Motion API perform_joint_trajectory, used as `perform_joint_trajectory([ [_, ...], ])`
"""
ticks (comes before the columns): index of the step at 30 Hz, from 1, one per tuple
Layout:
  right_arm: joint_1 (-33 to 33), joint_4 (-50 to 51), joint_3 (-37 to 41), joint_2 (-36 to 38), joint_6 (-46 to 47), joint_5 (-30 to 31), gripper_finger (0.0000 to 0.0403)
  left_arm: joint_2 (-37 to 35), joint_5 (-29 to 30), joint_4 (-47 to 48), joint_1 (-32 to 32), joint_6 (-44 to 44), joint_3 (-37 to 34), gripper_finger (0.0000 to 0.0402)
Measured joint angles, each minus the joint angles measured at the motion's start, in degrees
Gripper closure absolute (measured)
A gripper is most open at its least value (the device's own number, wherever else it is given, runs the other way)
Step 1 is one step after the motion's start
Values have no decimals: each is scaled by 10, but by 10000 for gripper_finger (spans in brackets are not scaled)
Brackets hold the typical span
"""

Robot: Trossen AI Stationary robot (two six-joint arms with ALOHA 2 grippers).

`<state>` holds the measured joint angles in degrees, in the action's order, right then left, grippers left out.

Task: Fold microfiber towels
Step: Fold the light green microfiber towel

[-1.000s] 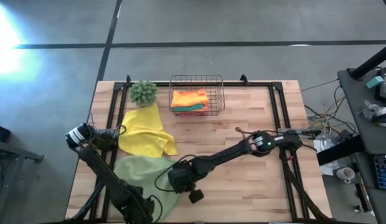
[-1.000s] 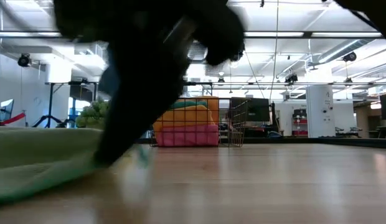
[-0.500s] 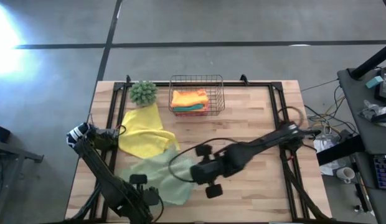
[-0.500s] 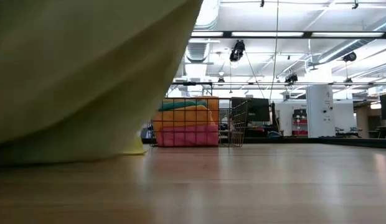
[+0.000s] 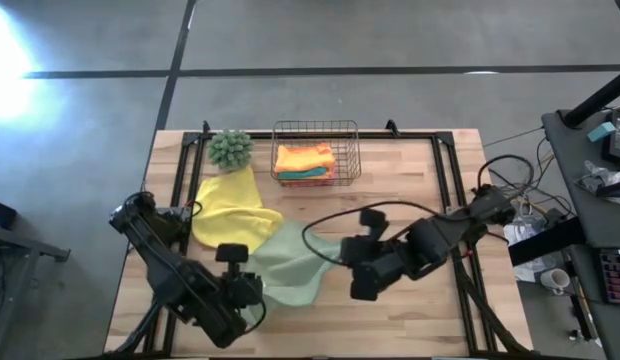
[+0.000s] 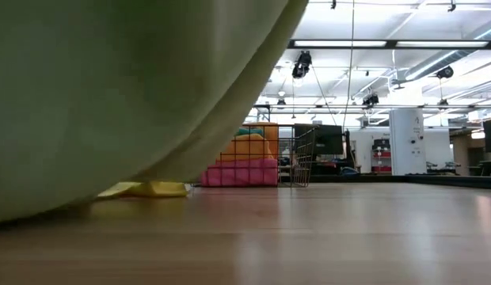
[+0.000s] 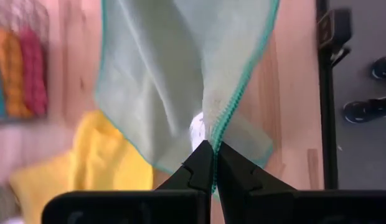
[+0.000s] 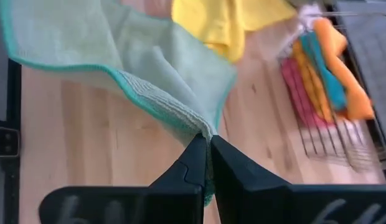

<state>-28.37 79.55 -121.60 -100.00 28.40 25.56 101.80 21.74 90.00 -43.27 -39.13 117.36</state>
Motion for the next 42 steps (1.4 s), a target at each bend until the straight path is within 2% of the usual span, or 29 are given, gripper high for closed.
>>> perform_joint_trajectory([
  [8,-34,62,-17,29,97,83,395,-8,23,0,32,137,46,401],
  [10,-41,72,-30,37,112,103,395,-14,51,0,41,178,47,401],
  [16,-51,108,-67,55,123,176,395,-48,190,0,84,266,49,401],
  [20,-42,104,-79,75,87,215,395,-74,232,0,132,336,49,401],
  [25,-10,105,-69,107,37,259,395,-80,227,1,204,409,47,401],
  [32,45,105,10,162,-25,287,395,-75,223,-34,290,479,45,401],
  [36,55,105,63,198,1,283,395,-73,221,-80,317,486,45,401],
  [38,53,105,83,213,39,259,395,-73,213,-90,317,485,45,401],
  [42,20,106,119,235,100,208,395,-73,145,-109,305,449,45,401],
])
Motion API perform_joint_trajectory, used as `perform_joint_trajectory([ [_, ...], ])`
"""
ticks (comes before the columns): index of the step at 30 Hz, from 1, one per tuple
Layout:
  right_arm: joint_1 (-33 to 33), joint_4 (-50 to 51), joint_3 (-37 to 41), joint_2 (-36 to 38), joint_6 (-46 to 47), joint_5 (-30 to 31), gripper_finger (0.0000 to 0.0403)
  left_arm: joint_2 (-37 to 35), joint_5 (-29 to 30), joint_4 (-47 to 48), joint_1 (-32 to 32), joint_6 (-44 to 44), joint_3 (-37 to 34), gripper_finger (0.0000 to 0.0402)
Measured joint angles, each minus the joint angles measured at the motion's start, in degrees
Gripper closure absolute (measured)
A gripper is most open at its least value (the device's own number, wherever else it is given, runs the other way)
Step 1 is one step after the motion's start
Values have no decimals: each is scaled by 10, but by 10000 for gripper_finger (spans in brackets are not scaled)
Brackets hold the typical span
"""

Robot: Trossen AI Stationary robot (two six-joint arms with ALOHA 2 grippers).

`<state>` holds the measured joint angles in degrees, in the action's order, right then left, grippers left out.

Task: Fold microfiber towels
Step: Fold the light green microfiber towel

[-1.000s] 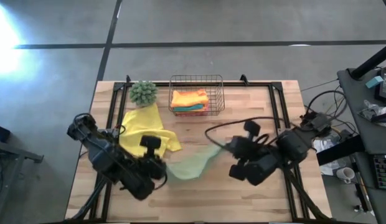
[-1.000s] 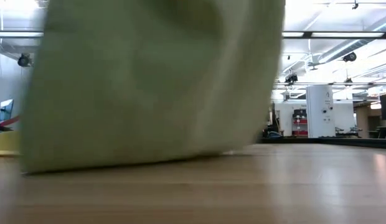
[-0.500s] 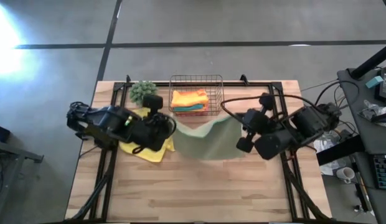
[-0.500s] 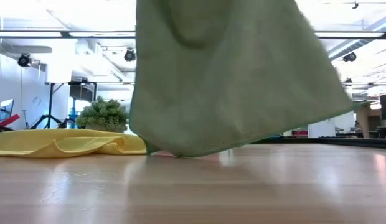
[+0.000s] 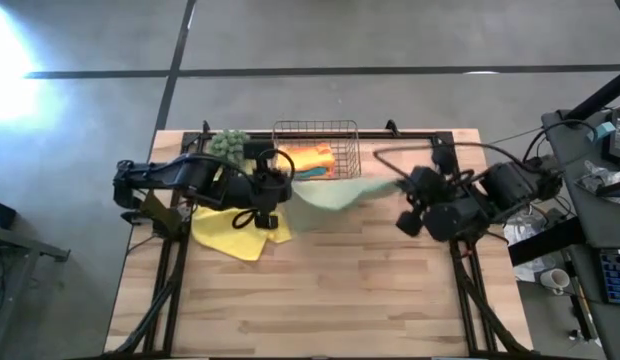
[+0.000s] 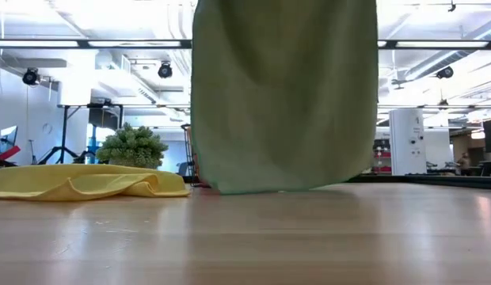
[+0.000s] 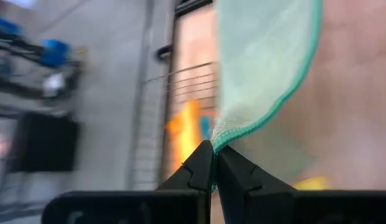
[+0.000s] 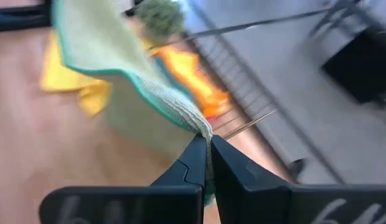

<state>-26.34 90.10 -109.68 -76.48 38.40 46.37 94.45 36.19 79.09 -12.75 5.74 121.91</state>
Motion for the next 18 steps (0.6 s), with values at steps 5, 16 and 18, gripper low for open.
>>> perform_joint_trajectory([
  [5,-53,-1,25,2,81,-61,395,2,-43,-18,-32,-65,0,401],
  [16,-196,-30,112,-20,288,-194,395,58,-253,-38,-125,-341,-11,401],
  [18,-222,-51,130,-30,311,-200,395,75,-275,-43,-143,-374,-16,401],
])
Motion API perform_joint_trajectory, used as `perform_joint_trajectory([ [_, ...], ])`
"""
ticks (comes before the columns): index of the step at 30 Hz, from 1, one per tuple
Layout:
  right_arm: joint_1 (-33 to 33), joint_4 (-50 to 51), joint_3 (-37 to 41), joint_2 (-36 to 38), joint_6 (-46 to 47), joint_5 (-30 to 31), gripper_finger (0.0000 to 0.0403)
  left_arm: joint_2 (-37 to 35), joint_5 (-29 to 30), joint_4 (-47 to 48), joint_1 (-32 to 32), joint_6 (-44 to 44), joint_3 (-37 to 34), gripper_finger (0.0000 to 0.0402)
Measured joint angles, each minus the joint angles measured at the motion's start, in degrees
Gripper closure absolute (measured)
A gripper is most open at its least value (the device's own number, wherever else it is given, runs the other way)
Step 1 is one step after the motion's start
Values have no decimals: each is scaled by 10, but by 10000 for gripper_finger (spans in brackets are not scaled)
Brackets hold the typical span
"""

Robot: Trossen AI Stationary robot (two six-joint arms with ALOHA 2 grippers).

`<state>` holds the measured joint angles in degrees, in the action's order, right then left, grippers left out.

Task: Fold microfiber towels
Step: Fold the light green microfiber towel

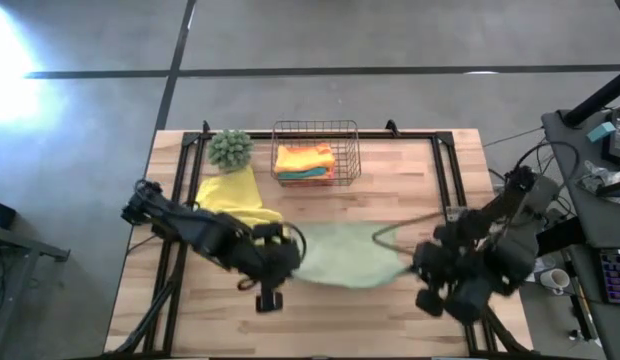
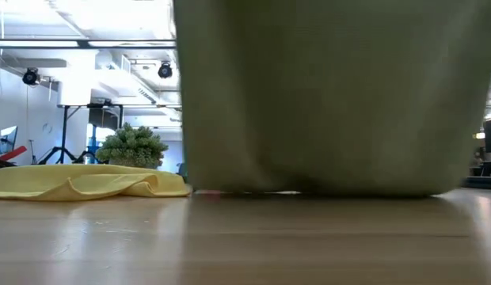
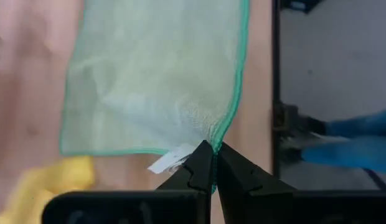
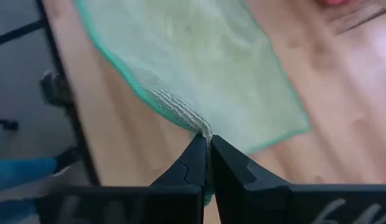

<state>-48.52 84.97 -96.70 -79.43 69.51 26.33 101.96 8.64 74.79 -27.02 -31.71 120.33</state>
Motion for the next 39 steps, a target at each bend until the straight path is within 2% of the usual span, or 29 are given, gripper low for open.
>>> perform_joint_trajectory([
  [8,-78,-151,54,-58,47,-30,394,80,-46,-9,-59,-132,-23,401],
  [13,-116,-161,59,-121,114,-47,394,131,-67,-15,-85,-188,-24,401],
  [18,-129,-150,60,-160,155,-49,394,168,-78,-20,-93,-204,-24,401],
  [22,-120,-95,60,-178,162,-47,394,180,-57,-12,-87,-202,-26,401],
  [27,-94,-33,86,-190,159,-42,394,180,11,20,-60,-187,-26,401],
  [34,-45,-28,174,-161,130,-38,394,180,9,49,-3,-115,-36,401],
  [39,0,-52,233,-142,72,-35,394,180,10,48,36,-85,-66,401],
])
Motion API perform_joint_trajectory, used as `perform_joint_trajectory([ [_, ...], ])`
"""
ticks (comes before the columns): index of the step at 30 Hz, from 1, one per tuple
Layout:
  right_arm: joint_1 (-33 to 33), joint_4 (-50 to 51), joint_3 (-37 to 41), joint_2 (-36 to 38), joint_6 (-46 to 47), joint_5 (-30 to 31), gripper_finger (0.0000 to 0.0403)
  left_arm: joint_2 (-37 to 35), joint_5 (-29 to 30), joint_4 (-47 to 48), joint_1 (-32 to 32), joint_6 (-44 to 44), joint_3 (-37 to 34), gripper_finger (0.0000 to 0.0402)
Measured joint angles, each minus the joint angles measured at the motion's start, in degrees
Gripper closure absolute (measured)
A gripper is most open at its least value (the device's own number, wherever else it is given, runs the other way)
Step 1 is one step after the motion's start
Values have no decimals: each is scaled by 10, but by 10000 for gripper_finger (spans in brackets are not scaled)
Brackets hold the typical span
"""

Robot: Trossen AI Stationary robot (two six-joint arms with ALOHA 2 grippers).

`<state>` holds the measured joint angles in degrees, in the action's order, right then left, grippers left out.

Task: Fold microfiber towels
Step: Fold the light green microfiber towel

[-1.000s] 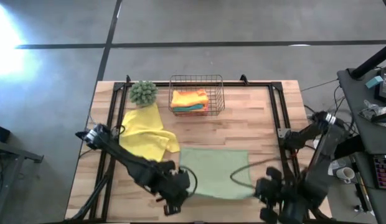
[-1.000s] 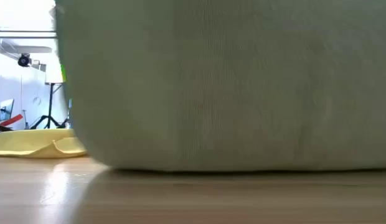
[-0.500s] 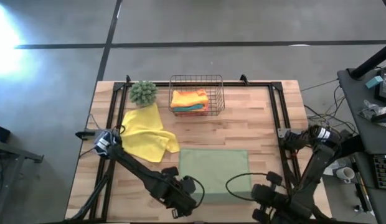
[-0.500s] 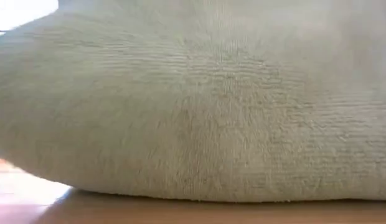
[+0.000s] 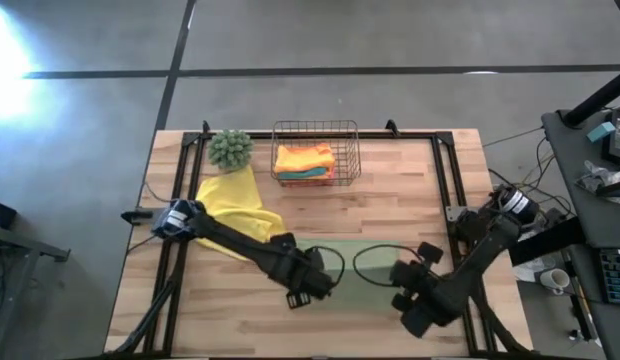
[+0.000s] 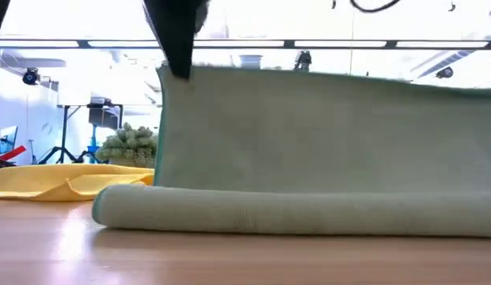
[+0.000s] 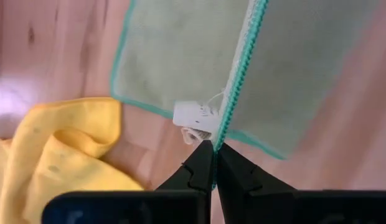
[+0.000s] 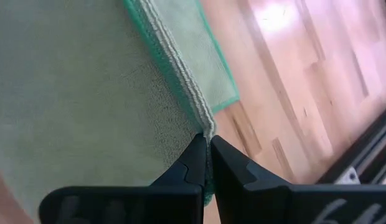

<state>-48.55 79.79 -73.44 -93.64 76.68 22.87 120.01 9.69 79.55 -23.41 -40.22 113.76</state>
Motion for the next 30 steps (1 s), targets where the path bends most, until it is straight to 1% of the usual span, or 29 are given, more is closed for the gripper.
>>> perform_joint_trajectory([
  [7,66,-89,73,13,-77,-1,394,0,-22,-16,37,44,-49,402],
  [11,101,-102,96,16,-94,0,394,0,-20,-49,56,67,-78,401],
  [17,143,-129,121,22,-131,-15,394,0,-16,-60,80,94,-105,402],
  [23,170,-160,132,22,-159,-24,392,0,29,-62,93,96,-117,402],
  [27,183,-158,134,23,-166,-35,370,0,26,-77,100,95,-121,393],
  [30,187,-158,126,25,-177,-36,340,0,25,-77,105,95,-116,369],
])
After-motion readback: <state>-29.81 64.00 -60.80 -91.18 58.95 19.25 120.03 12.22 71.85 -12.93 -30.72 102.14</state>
